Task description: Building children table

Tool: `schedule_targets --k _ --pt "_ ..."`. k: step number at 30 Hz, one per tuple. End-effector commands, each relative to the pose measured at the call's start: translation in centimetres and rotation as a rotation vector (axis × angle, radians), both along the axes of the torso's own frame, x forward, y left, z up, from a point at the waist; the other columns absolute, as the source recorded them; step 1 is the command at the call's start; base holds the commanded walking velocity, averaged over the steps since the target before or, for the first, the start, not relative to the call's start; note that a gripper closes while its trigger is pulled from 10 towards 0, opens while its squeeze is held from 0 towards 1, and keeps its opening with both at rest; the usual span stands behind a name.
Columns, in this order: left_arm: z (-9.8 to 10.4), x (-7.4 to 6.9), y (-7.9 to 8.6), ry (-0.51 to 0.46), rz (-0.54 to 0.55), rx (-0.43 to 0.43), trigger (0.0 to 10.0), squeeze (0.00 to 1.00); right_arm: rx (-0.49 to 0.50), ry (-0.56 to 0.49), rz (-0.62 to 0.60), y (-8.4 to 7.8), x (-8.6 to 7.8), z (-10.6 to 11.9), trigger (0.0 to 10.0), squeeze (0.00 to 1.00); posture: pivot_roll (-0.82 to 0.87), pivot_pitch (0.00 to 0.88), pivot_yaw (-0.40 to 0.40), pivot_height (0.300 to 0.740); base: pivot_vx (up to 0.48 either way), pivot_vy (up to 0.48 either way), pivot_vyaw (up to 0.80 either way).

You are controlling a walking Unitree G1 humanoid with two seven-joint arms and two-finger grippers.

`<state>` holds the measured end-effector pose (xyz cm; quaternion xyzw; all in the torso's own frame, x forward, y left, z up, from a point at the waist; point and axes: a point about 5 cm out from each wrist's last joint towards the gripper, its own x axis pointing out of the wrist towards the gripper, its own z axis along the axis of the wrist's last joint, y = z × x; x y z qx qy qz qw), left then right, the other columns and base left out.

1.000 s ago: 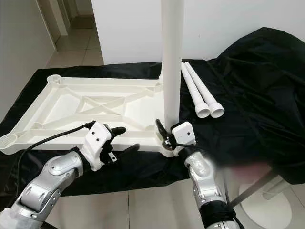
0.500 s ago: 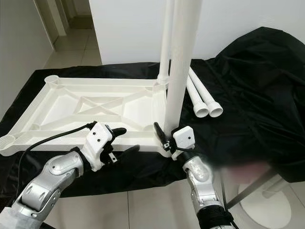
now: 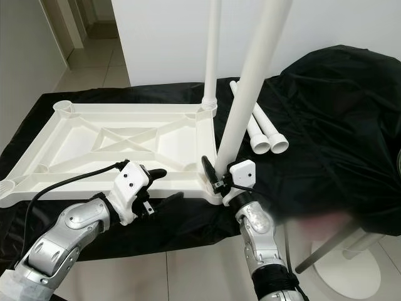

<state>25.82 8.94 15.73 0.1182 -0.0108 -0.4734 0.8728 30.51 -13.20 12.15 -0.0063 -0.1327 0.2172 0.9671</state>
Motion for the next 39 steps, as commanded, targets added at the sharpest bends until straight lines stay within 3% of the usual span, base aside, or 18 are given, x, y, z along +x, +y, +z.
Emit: schedule_targets --k 1,8,15,24,29,35,37,39 --pt "-0.2 -0.7 -0.3 0.023 -0.099 0.013 10.0 0.0 -0.029 0.224 0.001 0.2 -0.3 -3.6 10.0 0.0 0.01 0.02 0.054 0.74 0.0 0.0 0.0" --pt "-0.3 -0.9 -0.6 0.027 -0.1 0.008 10.0 0.0 -0.107 0.345 0.046 0.6 0.2 -4.2 10.0 0.0 0.01 0.017 0.044 0.74 0.0 0.0 0.0" --pt "-0.4 -0.9 -0.7 0.026 -0.097 0.005 10.0 0.0 -0.115 0.408 0.054 0.6 0.7 -4.1 10.0 0.0 0.02 0.017 0.036 0.74 0.0 0.0 0.0" --pt "-0.3 -0.9 -0.7 0.023 -0.09 0.0 10.0 0.0 -0.145 0.39 0.026 0.5 0.6 -4.1 10.0 0.0 0.01 0.023 0.032 0.74 0.0 0.0 0.0" --pt "-0.3 -0.9 -0.7 0.02 -0.086 -0.003 10.0 0.0 -0.047 0.335 -0.068 0.9 0.1 -3.6 10.0 0.0 0.01 0.026 0.03 0.74 0.0 0.0 0.0" --pt "-0.3 -0.9 -0.7 0.019 -0.084 -0.006 10.0 0.0 0.001 0.32 -0.115 1.3 0.0 -3.2 10.0 0.0 0.01 0.028 0.029 0.74 0.0 0.0 0.0" --pt "-0.3 -0.8 -0.8 0.017 -0.081 -0.008 10.0 0.0 0.076 0.353 -0.253 1.8 0.2 -3.0 10.0 0.0 0.01 0.032 0.026 0.74 0.0 0.0 0.0" --pt "-0.3 -0.8 -0.8 0.017 -0.081 -0.008 10.0 0.0 0.076 0.353 -0.253 1.8 0.2 -3.0 10.0 0.0 0.01 0.032 0.026 0.74 0.0 0.0 0.0"
